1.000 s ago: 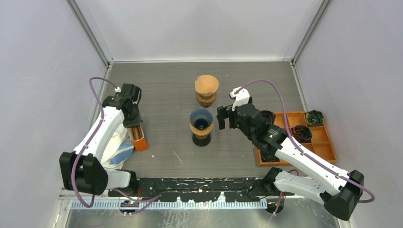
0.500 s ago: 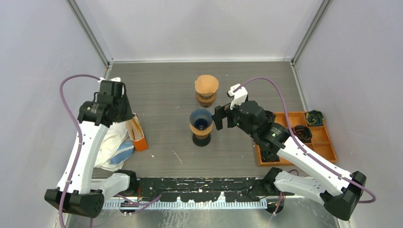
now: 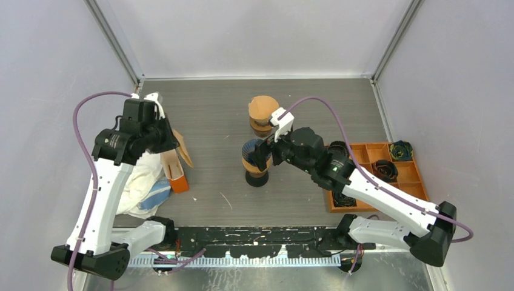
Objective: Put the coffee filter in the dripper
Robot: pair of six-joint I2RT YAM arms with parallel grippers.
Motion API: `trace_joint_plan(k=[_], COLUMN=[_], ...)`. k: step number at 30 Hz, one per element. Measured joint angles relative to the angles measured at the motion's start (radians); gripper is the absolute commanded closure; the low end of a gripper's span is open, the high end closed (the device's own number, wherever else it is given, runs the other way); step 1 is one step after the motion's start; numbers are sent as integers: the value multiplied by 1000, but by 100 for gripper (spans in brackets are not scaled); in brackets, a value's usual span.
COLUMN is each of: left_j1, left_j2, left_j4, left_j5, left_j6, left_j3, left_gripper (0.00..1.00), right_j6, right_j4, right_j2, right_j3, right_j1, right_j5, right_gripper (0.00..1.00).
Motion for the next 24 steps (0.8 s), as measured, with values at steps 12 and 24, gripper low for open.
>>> trace_joint_plan(k=[12, 24], left_j1=[-251, -441], left_j2=[89, 146], left_j4=[39, 43], left_j5=[-44, -236], left_j6=[-58, -88], left_j3=[50, 148], left_gripper=[100, 100], right_j6=[-59, -150], right_j4=[218, 476], right_j2=[151, 268], right_j3=[18, 3], right_j1=[169, 258], right_j5=[106, 228], right_gripper=[2, 3])
